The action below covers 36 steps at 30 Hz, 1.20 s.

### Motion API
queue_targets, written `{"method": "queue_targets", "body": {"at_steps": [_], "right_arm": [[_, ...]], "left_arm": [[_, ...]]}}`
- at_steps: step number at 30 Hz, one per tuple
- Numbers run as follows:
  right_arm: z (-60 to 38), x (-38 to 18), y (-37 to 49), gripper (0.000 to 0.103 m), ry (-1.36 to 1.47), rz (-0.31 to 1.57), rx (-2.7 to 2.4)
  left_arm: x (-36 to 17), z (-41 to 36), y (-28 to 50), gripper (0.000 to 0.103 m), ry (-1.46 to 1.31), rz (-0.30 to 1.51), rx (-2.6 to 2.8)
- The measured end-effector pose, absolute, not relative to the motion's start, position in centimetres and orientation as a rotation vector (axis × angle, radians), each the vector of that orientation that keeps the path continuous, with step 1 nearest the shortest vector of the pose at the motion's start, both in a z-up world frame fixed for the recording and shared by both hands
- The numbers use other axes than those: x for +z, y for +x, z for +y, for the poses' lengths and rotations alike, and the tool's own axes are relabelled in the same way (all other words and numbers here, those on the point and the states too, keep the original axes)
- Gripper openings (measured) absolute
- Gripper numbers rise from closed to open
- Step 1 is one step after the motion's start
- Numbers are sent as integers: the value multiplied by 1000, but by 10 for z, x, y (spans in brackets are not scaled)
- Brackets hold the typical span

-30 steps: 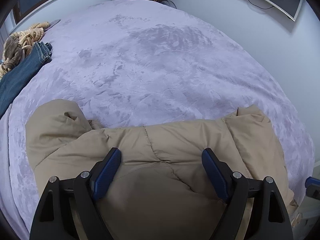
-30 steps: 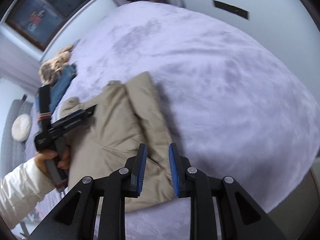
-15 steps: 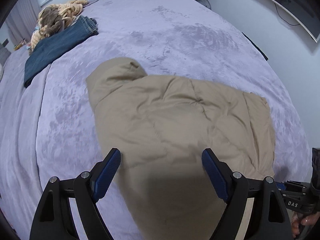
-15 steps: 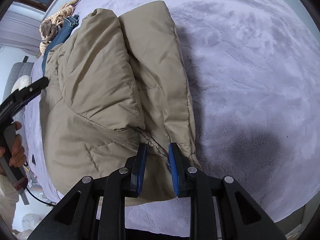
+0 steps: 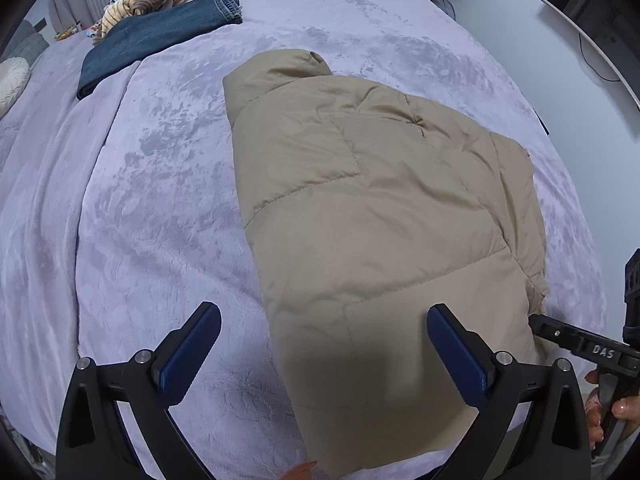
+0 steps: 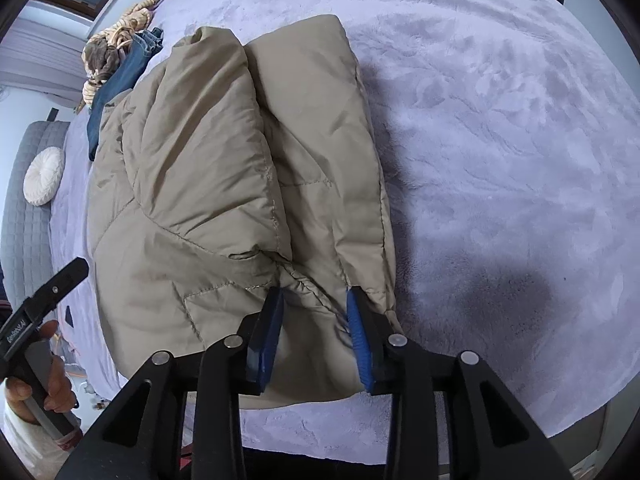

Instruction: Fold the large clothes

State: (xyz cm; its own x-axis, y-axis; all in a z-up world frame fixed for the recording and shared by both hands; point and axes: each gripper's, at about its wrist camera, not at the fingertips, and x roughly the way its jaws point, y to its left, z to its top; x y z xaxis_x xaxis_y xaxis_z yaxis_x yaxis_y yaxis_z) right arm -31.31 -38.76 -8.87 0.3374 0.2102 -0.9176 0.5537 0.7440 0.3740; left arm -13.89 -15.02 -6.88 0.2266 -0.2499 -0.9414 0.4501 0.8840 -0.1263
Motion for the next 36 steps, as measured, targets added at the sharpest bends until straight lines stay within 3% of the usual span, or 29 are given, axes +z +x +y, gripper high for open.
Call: {"method": "queue_targets", "body": {"at_steps": [2, 7, 23, 36], "right_arm": [[-386, -78, -317, 69, 765, 1191, -241], [-378, -59, -317, 79, 736, 1144, -248], [-376, -38, -314, 81, 704, 1085, -286], [-452, -84, -274, 81, 826, 1167, -215]], "left_arm": [[-69, -143, -142, 103, 183, 1254, -475], [-68, -129, -148, 103, 168, 1256, -490], [-69, -99, -126, 103, 38, 1283, -514], [-96, -137, -90, 103, -76, 1359, -501]]}}
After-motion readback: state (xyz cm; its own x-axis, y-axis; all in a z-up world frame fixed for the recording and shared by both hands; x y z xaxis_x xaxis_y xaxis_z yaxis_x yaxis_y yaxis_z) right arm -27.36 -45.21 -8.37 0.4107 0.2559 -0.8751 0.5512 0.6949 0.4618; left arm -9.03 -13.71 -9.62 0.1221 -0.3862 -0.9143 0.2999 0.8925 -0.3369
